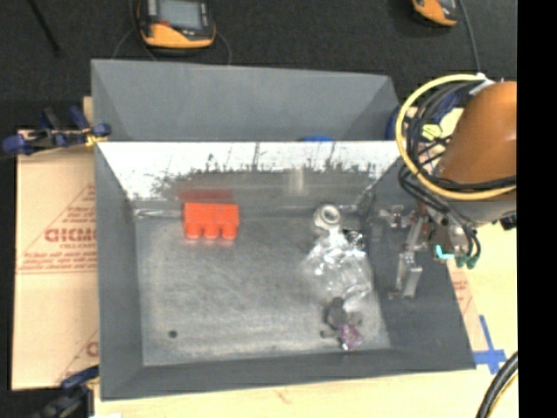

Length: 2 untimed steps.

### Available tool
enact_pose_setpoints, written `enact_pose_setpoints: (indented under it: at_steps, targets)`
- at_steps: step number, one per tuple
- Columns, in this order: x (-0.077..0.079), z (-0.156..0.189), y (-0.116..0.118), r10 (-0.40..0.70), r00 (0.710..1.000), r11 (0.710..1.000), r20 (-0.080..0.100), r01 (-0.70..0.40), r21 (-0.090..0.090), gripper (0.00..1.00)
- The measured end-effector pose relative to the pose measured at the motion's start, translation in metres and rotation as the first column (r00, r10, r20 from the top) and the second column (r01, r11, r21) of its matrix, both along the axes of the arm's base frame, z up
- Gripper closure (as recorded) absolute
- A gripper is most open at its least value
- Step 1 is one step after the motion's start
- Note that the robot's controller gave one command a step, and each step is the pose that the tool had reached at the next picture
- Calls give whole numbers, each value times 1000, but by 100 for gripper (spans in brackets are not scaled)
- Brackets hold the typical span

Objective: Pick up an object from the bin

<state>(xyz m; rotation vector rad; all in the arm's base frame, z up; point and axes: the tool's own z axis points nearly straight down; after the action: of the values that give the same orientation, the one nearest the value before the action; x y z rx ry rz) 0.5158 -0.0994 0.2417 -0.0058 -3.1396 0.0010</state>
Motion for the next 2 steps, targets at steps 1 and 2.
enact_pose_setpoints:
  at_steps: [1,2]
  targets:
    - [-18,-156,-10,217,976,976,26,-216,-8,0]
    - [-17,-153,-10,221,975,975,25,-221,-10,100]
